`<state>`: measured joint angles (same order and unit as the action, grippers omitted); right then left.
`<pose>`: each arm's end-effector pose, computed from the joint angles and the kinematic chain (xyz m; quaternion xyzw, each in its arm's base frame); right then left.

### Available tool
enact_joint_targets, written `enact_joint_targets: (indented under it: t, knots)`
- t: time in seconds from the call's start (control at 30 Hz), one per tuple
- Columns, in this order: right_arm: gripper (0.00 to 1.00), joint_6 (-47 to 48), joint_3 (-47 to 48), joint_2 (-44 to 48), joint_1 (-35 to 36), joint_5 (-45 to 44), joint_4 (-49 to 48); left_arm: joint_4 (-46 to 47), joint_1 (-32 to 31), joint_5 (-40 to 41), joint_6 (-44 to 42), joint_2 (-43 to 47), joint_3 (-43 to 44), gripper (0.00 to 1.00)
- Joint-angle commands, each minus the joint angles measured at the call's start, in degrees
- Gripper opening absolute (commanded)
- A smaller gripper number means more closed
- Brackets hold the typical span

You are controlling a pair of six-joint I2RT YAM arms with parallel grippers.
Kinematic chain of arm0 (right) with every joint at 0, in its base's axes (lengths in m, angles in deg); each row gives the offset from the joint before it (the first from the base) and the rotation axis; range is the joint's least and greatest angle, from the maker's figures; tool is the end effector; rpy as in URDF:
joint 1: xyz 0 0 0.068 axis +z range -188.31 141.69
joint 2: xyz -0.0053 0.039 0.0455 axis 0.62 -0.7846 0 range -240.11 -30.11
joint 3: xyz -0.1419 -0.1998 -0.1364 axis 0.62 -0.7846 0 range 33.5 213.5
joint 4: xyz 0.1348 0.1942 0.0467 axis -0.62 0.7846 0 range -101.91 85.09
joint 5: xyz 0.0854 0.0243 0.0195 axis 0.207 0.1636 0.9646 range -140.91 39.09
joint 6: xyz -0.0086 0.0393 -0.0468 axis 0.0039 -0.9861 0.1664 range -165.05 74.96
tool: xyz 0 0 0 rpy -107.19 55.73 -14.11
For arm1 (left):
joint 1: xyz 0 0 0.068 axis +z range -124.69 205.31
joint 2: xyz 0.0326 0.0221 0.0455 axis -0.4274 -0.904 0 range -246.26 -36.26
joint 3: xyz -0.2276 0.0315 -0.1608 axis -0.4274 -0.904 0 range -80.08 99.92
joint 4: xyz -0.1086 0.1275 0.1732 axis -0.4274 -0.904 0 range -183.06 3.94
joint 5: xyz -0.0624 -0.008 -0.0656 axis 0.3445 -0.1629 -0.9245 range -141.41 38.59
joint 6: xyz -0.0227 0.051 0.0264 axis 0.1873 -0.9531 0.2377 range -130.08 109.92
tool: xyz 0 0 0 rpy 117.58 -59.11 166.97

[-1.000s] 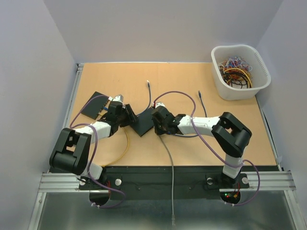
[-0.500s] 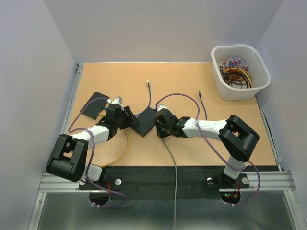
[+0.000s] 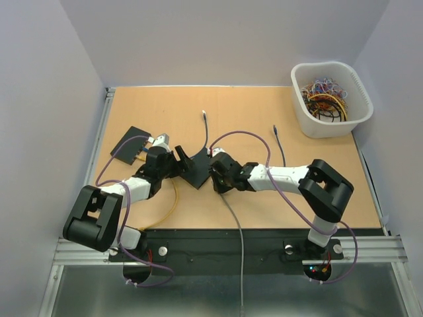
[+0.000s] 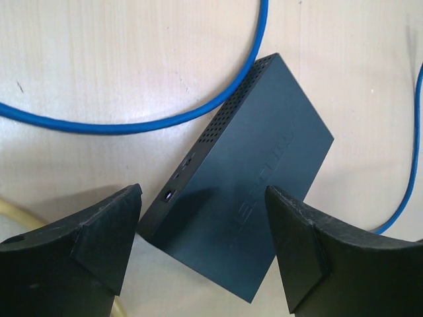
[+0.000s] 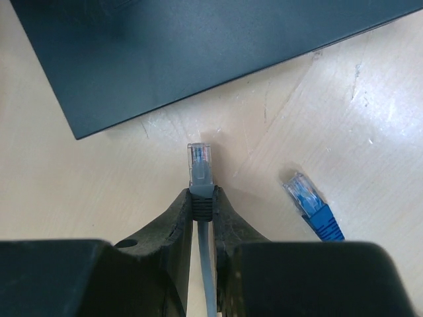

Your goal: Insert the plug into the switch port

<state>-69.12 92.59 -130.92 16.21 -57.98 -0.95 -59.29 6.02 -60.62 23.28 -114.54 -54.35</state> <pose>0.2079 0.2820 0.1813 -0.2293 0.9176 0.1571 0.2842 0.2392 -0.0915 0.1869 -0.0611 0.8432 -0.2959 0.4447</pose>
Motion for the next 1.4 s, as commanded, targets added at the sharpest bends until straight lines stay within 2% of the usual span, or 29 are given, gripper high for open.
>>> enact_joint_targets:
  t: [0.0,0.07,0.17,0.27,0.83,1.37]
  knots:
    - [0.00,1.2,3.5,-1.8,0.9,0.3,0.8,5.2,-0.2,-0.1,-0.1,0.0,-0.9,0.86]
    - [0.01,1.4,4.1,-2.4,1.2,0.3,1.1,6.3,-0.2,-0.3,-0.2,0.6,-1.4,0.85]
    - [0.00,1.7,5.1,-3.4,1.4,0.2,1.6,9.6,-0.3,-1.4,-0.5,1.9,-3.0,0.76]
    - [0.00,1.8,6.1,-4.1,1.5,0.3,2.0,11.4,-0.3,-2.9,-1.4,1.9,-3.4,0.73]
    - [0.00,2.1,10.8,-7.4,2.1,0.0,4.1,18.1,-1.5,-6.9,-0.6,-6.9,-4.3,0.72]
    - [0.01,2.9,17.8,-9.3,2.5,-2.6,7.0,20.3,-2.5,-8.1,-1.2,-10.3,-4.8,0.72]
